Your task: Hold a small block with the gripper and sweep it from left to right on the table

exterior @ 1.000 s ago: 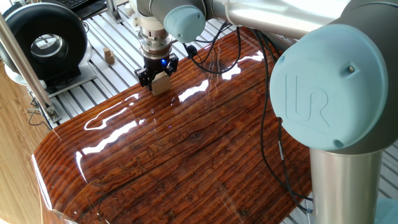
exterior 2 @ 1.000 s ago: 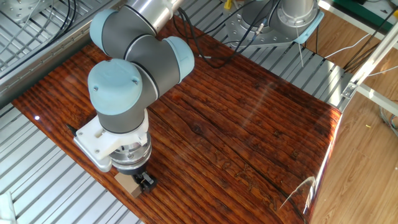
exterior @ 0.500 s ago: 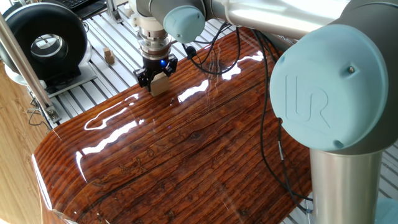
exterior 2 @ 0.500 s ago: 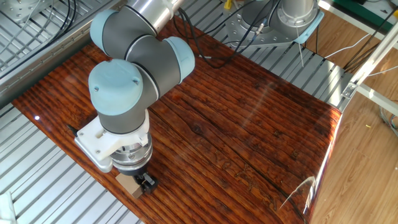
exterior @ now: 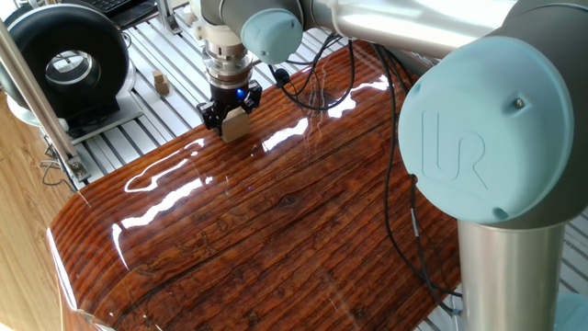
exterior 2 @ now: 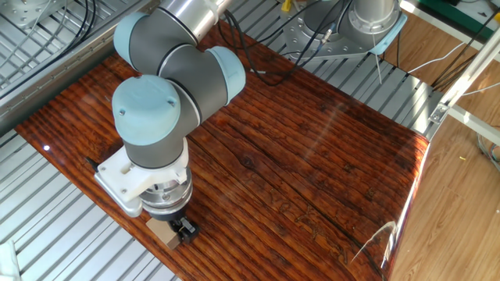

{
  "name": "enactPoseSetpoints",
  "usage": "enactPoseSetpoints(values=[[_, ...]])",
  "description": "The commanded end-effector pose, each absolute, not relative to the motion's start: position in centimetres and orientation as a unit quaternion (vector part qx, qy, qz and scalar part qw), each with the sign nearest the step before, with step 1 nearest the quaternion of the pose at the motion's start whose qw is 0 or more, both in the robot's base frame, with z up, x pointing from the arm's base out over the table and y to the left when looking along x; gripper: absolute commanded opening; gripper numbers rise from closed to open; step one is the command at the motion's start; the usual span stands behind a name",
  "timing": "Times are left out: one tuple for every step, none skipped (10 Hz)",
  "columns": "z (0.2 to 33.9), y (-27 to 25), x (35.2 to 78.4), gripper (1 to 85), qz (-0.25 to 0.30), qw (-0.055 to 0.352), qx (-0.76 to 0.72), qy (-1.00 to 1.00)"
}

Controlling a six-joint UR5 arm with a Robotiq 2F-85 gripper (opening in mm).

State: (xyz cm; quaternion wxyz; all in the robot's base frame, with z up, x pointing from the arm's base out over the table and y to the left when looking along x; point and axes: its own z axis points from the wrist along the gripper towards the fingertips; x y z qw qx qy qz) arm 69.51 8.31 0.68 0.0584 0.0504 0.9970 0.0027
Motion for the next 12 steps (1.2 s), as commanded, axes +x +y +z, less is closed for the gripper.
enactPoseSetpoints(values=[[0.78,8.51,69.59,1.0,0.008,0.059,0.054,0.997],[0.78,8.54,69.60,1.0,0.008,0.059,0.054,0.997],[0.78,8.58,69.61,1.0,0.008,0.059,0.054,0.997],[0.79,8.61,69.62,1.0,0.008,0.059,0.054,0.997],[0.79,8.66,69.62,1.0,0.008,0.059,0.055,0.997],[0.79,8.67,69.62,1.0,0.007,0.059,0.055,0.997],[0.79,8.72,69.61,1.0,0.007,0.059,0.055,0.997],[0.78,8.74,69.61,1.0,0.006,0.059,0.055,0.997],[0.78,8.75,69.61,1.0,0.006,0.059,0.056,0.997],[0.77,8.77,69.61,1.0,0.006,0.059,0.056,0.997],[0.77,8.85,69.59,1.0,0.007,0.059,0.056,0.997],[0.76,8.87,69.54,1.0,0.007,0.058,0.056,0.997]])
